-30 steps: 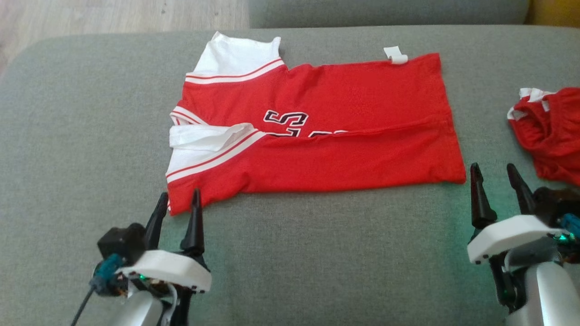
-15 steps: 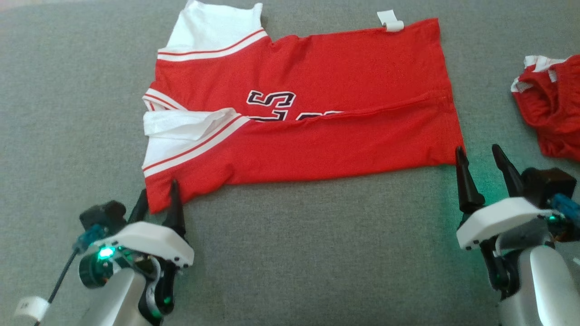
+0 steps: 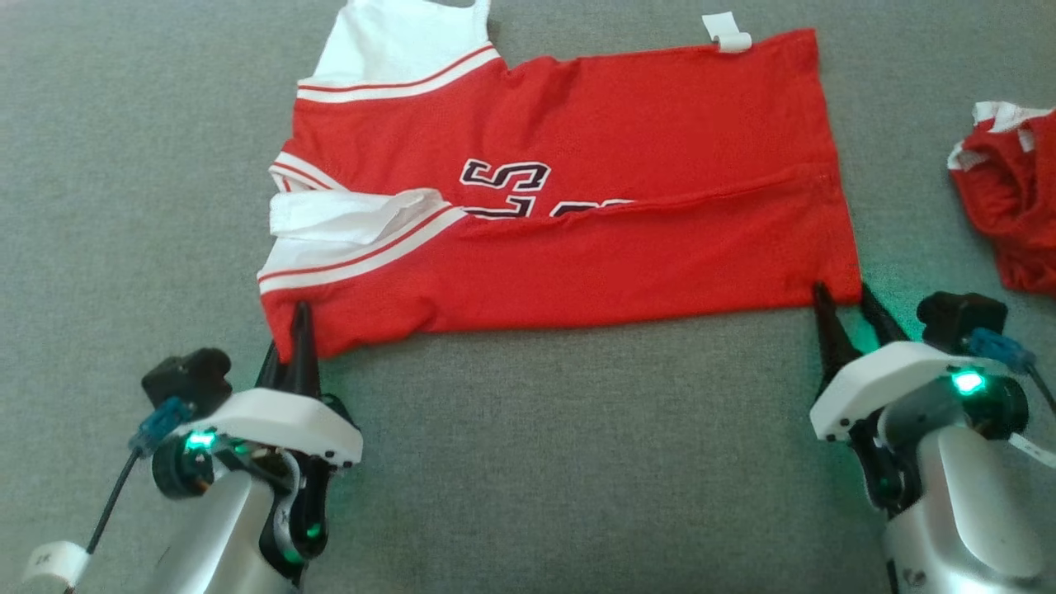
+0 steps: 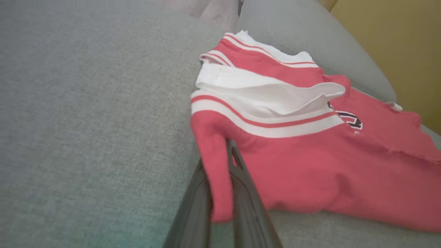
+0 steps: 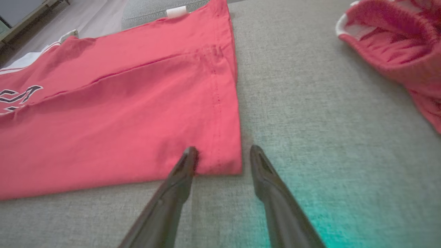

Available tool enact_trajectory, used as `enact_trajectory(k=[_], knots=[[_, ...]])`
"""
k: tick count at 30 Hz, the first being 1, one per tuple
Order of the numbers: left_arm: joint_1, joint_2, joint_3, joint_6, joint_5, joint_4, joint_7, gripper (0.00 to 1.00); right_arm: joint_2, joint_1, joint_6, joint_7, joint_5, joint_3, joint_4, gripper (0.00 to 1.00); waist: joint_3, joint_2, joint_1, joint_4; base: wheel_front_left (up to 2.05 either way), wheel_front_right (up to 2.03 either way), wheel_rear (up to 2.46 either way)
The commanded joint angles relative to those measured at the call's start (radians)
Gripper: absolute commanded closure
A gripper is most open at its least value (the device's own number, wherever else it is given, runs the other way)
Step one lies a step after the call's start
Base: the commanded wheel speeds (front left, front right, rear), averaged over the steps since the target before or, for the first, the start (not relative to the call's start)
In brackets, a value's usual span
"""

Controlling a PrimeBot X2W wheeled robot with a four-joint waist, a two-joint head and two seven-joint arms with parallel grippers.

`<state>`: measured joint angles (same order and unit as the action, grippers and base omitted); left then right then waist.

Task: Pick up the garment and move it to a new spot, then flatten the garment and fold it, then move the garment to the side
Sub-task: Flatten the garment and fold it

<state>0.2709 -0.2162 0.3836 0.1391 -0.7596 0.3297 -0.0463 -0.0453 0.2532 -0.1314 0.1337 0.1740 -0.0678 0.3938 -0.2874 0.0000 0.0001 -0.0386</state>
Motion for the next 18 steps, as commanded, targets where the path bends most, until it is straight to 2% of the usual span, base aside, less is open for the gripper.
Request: enact_trajectory(k=[1, 2, 3, 10, 14, 18], knots=[[0.025, -0.026, -0.037, -0.004, 0.013, -0.046, -0.017, 1.00, -0.005, 0.040, 0.001, 0.001, 0.011, 0.030, 0.001, 0.71, 0.008, 0.0000, -0.0001, -0.007, 0.00, 0.00, 0.00], [0.025, -0.030, -0.035, -0.004, 0.017, -0.059, -0.020, 1.00, -0.005, 0.050, 0.001, -0.003, 0.023, 0.031, 0.021, 0.97, 0.012, 0.0000, -0.0001, -0.011, 0.00, 0.00, 0.00], [0.025, -0.032, -0.035, -0.003, 0.020, -0.072, -0.023, 1.00, -0.005, 0.058, 0.001, -0.008, 0.032, 0.032, 0.038, 1.00, 0.017, 0.0000, -0.0001, -0.015, 0.00, 0.00, 0.00], [0.014, -0.074, -0.028, 0.007, 0.044, -0.196, -0.008, 1.00, -0.005, 0.079, 0.001, -0.084, 0.065, 0.004, 0.042, 1.00, 0.072, 0.0000, -0.0001, -0.020, 0.00, 0.00, 0.00], [-0.016, -0.099, -0.021, 0.020, 0.048, -0.268, 0.024, 1.00, -0.005, 0.040, 0.001, -0.070, 0.056, -0.010, 0.003, 1.00, 0.101, 0.0000, -0.0001, -0.018, 0.00, 0.00, 0.00], [-0.095, -0.140, -0.006, 0.045, 0.051, -0.350, 0.078, 1.00, -0.005, -0.064, 0.001, -0.033, 0.040, -0.013, -0.081, 1.00, 0.130, 0.0000, -0.0001, -0.011, 0.00, 0.00, 0.00]])
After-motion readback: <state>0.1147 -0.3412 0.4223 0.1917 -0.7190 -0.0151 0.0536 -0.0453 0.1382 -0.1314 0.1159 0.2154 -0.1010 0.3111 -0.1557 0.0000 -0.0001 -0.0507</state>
